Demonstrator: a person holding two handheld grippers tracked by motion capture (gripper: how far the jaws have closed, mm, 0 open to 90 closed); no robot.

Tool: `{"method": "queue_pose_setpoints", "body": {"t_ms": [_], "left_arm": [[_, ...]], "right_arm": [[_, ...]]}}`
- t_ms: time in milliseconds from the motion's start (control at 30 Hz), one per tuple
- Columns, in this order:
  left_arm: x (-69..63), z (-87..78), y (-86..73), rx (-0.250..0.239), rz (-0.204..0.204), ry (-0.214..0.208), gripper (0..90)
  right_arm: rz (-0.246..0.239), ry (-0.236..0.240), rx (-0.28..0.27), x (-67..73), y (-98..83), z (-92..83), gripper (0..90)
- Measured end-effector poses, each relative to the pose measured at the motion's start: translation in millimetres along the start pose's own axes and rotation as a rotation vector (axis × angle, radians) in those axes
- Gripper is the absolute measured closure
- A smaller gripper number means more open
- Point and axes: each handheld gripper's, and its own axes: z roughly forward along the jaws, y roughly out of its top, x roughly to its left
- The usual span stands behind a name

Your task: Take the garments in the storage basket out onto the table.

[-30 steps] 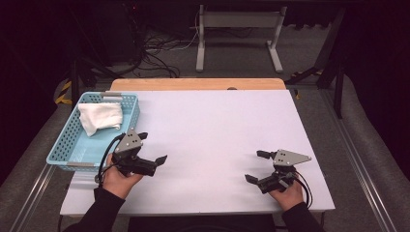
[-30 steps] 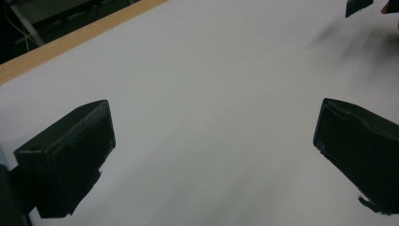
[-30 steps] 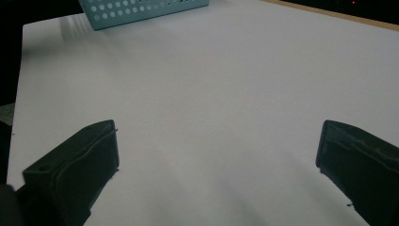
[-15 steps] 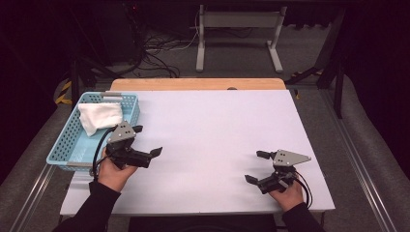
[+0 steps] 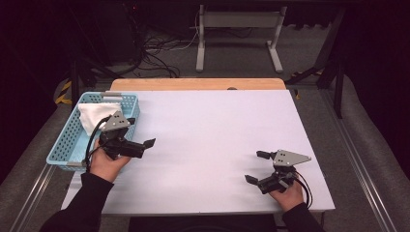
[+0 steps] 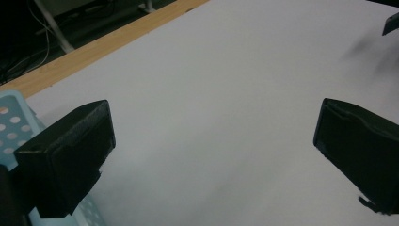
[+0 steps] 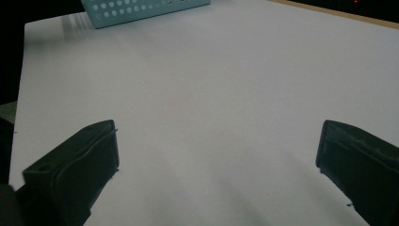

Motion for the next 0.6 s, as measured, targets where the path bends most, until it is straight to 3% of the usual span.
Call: {"method": "queue_pose_setpoints", "body": {"t_ms": [267, 600], "left_arm": [[16.3, -1.6, 6.8, 0.021, 0.009, 0.004, 0.9], [34.7, -3.8, 13.1, 0.036, 0.000, 0.047, 0.8]], "right_arm": [[-0.001, 0.011, 0.005, -0.1, -0.1, 0.7, 0.6], [-0.004, 0.011, 0.004, 0.5, 0.0, 0.6, 0.6]]}}
